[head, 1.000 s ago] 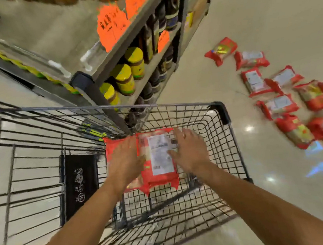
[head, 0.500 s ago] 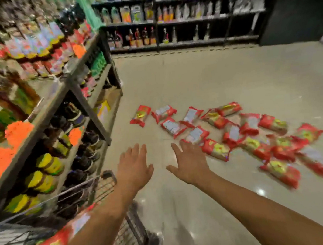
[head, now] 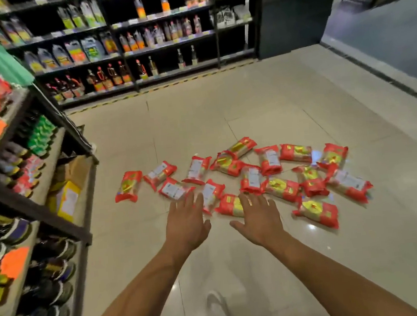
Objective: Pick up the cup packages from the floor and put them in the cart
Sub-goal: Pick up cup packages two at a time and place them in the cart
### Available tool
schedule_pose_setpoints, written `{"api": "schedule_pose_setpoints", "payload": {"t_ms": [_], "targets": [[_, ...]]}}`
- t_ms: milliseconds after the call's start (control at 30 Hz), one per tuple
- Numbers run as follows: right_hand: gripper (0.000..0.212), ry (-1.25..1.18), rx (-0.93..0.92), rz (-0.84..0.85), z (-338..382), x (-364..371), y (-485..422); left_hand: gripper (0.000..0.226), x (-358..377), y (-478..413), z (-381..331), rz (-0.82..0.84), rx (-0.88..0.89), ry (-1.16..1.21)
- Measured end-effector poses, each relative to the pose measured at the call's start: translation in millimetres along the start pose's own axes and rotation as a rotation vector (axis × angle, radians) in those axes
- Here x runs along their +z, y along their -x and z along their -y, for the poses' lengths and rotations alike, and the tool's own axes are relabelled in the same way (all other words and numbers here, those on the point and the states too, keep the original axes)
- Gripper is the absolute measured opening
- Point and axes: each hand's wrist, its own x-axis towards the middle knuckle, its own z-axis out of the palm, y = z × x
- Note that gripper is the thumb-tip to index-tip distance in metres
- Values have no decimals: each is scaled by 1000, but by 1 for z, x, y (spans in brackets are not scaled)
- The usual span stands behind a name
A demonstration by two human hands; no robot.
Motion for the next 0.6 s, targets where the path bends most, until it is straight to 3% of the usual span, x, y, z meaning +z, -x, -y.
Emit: {"api": "schedule_pose_setpoints", "payload": {"t_ms": [333, 600], "targets": [[89, -32, 94, 212, -30, 46, -221, 81, 106, -217, 52, 223, -13, 11], [90, -28, 94, 402, -79, 190, -423, 83, 269, -411, 91, 336, 44, -43]]}}
